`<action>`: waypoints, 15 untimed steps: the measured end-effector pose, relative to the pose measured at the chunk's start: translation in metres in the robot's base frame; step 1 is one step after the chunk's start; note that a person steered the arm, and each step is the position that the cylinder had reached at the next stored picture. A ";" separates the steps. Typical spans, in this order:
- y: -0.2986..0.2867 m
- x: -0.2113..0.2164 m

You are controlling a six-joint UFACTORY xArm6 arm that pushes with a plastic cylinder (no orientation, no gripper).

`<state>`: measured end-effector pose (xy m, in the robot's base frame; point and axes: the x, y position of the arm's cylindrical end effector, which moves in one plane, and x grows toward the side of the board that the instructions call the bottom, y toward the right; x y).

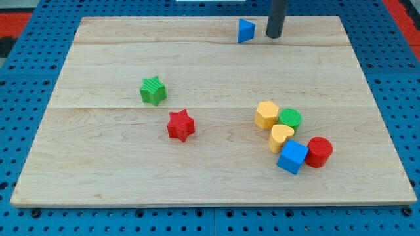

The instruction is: Move the blue triangle to the top left side of the board

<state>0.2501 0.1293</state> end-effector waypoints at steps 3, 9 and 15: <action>0.046 -0.042; -0.013 -0.012; -0.298 -0.016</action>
<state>0.2339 -0.1689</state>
